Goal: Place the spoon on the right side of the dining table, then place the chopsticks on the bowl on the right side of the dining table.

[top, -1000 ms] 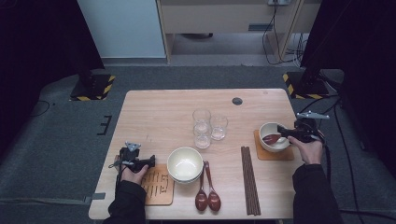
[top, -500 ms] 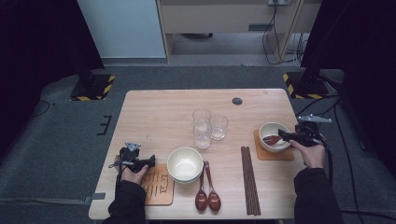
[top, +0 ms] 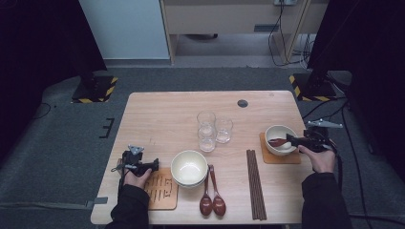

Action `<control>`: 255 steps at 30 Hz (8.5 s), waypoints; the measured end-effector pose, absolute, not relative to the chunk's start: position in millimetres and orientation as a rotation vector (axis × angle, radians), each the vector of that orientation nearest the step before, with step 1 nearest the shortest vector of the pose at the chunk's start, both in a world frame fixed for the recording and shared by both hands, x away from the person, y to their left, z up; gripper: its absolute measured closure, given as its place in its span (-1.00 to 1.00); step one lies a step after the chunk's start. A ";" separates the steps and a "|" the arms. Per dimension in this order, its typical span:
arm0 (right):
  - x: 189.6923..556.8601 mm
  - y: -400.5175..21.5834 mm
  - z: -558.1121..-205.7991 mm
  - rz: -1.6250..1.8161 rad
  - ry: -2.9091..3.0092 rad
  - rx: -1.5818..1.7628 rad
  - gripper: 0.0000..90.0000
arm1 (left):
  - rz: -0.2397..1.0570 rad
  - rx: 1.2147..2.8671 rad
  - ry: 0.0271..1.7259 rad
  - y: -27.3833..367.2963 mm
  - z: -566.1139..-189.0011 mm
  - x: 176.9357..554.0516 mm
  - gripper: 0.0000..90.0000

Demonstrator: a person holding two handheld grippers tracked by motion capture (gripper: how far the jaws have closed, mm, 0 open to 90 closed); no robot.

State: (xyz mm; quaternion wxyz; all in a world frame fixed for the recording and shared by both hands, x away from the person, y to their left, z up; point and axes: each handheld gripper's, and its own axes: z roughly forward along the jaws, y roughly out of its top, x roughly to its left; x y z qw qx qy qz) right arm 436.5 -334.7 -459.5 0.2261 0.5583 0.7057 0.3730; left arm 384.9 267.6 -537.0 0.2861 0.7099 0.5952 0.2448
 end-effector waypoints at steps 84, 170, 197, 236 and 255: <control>400.6 -340.7 -453.0 1.045 2.056 1.518 -0.56 | 0.654 1.898 1.590 267.5 -537.0 385.0 -1.00; 368.4 -292.4 -452.2 1.169 2.204 1.473 -0.51 | 0.653 1.899 1.588 267.5 -537.0 384.7 -1.00; 360.2 -283.0 -428.2 1.260 2.112 1.375 -0.44 | 0.653 1.899 1.588 267.5 -537.0 384.6 -1.00; 354.1 -225.7 -459.8 1.140 2.207 1.269 -0.33 | 0.653 1.899 1.587 267.4 -537.0 384.6 -1.00; 352.3 -220.8 -482.4 1.039 2.254 1.290 -0.02 | 0.653 1.899 1.587 267.4 -537.1 384.6 -1.00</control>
